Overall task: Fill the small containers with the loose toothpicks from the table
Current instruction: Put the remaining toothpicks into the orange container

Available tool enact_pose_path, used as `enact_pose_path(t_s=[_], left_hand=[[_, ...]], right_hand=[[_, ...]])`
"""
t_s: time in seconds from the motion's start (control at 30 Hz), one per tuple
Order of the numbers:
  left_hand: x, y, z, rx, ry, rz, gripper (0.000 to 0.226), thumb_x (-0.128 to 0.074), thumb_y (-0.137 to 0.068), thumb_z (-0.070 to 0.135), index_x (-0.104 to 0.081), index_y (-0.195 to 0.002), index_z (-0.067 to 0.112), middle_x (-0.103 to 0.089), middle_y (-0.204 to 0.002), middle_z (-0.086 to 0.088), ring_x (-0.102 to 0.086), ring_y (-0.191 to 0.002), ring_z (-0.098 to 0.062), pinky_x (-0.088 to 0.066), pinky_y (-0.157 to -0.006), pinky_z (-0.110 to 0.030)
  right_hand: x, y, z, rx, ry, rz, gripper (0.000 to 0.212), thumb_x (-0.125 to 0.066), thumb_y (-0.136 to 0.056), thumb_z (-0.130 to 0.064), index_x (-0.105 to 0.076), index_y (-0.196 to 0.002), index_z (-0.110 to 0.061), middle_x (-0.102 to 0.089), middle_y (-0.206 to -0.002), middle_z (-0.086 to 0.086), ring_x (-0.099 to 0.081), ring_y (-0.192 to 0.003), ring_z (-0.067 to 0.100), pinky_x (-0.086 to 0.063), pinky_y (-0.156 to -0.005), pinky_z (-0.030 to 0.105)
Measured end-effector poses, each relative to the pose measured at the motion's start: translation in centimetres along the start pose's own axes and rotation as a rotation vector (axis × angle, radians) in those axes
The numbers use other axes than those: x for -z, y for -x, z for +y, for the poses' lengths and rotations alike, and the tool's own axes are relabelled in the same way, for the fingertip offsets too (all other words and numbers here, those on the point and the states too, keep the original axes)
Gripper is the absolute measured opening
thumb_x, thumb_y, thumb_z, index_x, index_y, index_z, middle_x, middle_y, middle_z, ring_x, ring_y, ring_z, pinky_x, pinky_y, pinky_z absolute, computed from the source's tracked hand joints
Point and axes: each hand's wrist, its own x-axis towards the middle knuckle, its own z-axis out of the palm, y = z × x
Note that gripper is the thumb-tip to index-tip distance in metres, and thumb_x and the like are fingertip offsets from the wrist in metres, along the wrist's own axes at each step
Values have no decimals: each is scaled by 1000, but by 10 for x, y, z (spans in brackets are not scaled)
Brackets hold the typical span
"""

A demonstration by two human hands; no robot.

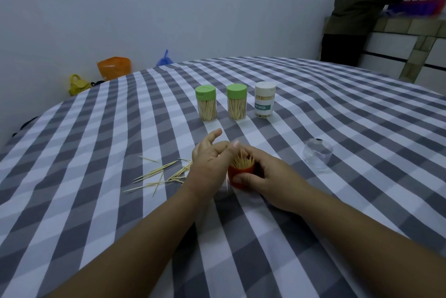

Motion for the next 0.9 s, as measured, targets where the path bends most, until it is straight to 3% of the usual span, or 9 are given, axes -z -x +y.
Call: enact_pose_path(t_s=[0.17,0.3,0.43,0.53,0.6,0.7,0.77,0.9], left_hand=[[6,-3,-3,17,43,-4,35,-60,-57,65,-72,-80,42,-37,-141,13,-29,-137,-18,-33,-109,-53],[17,-4,5,42,139,-50,22,-61,-83,48,-74,-83,30,-59,-115,15,-53,-119,-13,-41,-105,-42],[50,-10,10,101,-129,-173,13,-57,-92,32,-69,-95,28,-69,-97,9,-63,-97,-11,-48,-89,-29],[78,-18,2,191,-403,-157,23,-52,-96,19,-64,-114,26,-62,-113,6,-58,-101,-12,-44,-78,-20],[93,-22,-9,269,-597,-102,37,-45,-97,10,-55,-130,23,-54,-132,-3,-53,-117,-21,-42,-89,-25],[113,-24,-26,358,-997,-152,47,-40,-98,9,-40,-143,26,-42,-146,-8,-43,-131,-27,-36,-103,-33],[122,-26,-35,371,-1077,-127,48,-42,-98,9,-42,-142,27,-43,-147,-7,-43,-130,-28,-37,-105,-36],[131,-25,-34,367,-979,-1,32,-48,-96,11,-65,-118,26,-58,-127,-5,-55,-112,-23,-45,-93,-31]], right_hand=[[0,1,1,1,-22,7,55,-66,-87,-25,-42,-135,-38,-56,-114,-19,-53,-107,0,-43,-86,12],[2,0,1,-13,-26,-17,54,-66,-87,-26,-43,-134,-35,-54,-111,-21,-51,-106,-1,-41,-85,10],[2,0,0,-15,-38,-8,48,-67,-86,-25,-41,-117,-49,-51,-101,-33,-50,-98,-10,-39,-79,3],[0,0,-1,-21,-32,-26,48,-67,-86,-25,-40,-118,-48,-49,-102,-34,-50,-98,-9,-38,-80,4],[-2,0,-1,-21,-28,-33,49,-66,-86,-26,-42,-124,-44,-51,-105,-31,-50,-100,-8,-39,-80,5],[-3,1,-1,-25,-21,-25,53,-66,-86,-25,-44,-132,-38,-53,-112,-25,-51,-105,-4,-40,-85,8],[-3,1,-1,-19,-18,-23,50,-67,-85,-25,-43,-125,-43,-52,-108,-29,-51,-103,-5,-41,-89,11],[-4,1,-1,-19,-14,-21,48,-67,-85,-25,-41,-119,-46,-52,-107,-31,-52,-103,-4,-38,-85,8]])
